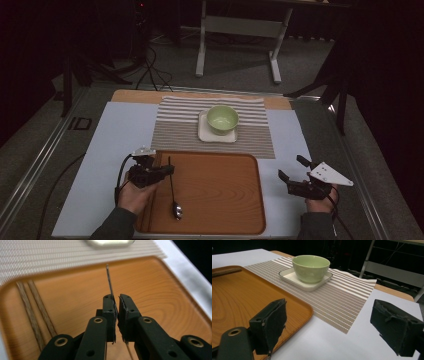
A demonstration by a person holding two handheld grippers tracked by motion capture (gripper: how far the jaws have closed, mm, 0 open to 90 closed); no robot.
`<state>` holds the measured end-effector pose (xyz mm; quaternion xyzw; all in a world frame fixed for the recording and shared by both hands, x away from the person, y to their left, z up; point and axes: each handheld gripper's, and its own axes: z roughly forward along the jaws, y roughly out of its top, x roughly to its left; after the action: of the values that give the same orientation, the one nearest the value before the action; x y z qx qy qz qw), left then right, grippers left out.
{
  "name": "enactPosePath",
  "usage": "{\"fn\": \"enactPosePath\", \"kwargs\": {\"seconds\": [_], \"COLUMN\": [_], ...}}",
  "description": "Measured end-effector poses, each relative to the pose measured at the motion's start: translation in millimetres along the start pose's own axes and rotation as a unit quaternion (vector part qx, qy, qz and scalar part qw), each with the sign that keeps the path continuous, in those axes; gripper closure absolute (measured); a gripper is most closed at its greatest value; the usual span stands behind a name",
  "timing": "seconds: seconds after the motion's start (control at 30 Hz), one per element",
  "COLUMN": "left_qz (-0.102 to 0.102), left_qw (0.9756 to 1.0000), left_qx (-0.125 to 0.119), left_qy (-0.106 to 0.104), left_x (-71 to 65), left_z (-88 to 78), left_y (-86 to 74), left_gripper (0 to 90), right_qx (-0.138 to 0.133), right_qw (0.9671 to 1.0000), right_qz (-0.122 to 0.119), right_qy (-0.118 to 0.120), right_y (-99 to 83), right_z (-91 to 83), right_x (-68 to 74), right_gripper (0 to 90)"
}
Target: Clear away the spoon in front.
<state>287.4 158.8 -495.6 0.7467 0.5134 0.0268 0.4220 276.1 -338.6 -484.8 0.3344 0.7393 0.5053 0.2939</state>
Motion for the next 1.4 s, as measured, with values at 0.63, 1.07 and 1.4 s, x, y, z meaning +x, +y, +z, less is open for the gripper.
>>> {"fn": "enactPosePath", "kwargs": {"seconds": [0.63,1.07,1.4], "left_qz": [0.017,0.016,0.052], "left_qw": [0.9950,0.9960,0.9935], "left_qx": [0.029,-0.022,-0.036], "left_qy": [0.094,0.085,0.095], "left_x": [5.9,3.8,-8.8], "left_z": [20.4,7.4,6.2], "left_y": [-5.2,-2.8,16.7], "left_gripper": [51.3,45.9,45.5], "right_qx": [-0.001,0.000,0.000], "right_qw": [1.0000,1.0000,1.0000], "right_qz": [-0.003,-0.004,-0.002], "right_qy": [0.001,0.001,0.001], "right_y": [0.5,1.6,1.1], "right_z": [-0.7,-0.6,-0.7], "right_x": [-0.4,0.0,0.4], "right_gripper": [13.0,13.0,13.0]}}
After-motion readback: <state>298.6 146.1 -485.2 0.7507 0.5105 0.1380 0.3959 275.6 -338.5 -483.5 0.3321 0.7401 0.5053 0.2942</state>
